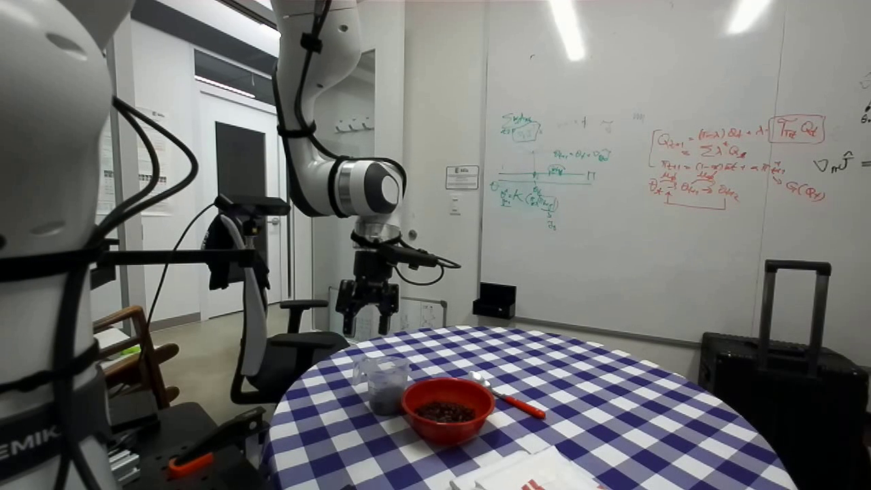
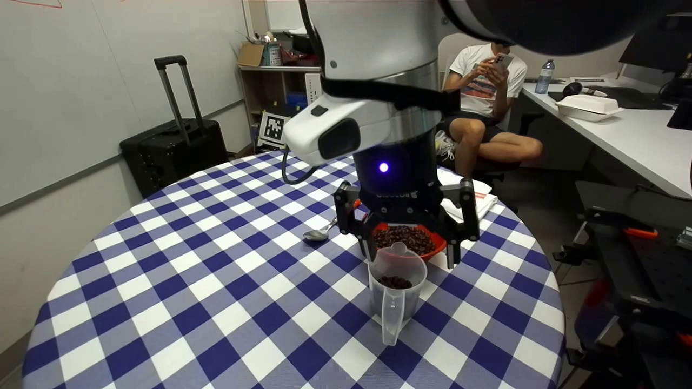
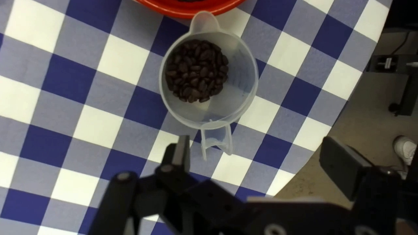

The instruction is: Pour some contents from the transparent jar into the bowl

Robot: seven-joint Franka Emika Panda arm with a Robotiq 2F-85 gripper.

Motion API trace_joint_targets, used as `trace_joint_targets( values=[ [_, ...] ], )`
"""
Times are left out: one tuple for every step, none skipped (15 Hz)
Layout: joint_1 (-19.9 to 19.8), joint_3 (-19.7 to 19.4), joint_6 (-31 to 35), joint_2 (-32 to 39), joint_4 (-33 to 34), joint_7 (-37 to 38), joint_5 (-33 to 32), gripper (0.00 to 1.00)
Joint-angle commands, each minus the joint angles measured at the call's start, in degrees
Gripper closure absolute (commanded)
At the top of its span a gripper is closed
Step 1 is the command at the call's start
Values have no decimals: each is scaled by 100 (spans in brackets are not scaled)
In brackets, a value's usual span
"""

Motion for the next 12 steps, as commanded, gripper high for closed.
trace_joint_targets(
  values=[
    [-47,34,189,186,40,67,-58,0],
    [-56,38,237,240,44,74,-42,0],
    [-63,40,283,294,52,77,-38,0],
    [-68,32,340,363,58,81,-57,0],
    [-75,34,385,417,64,75,-61,0],
    [-78,34,417,461,77,70,-73,0],
    [-77,32,444,513,101,68,-91,0],
    [-84,34,468,551,125,50,-102,0],
    [-87,29,473,605,172,27,-125,0],
    [-88,24,468,652,214,15,-142,0],
    [-92,25,448,692,260,-6,-153,0],
    [-96,27,431,716,294,-19,-159,0]
  ],
)
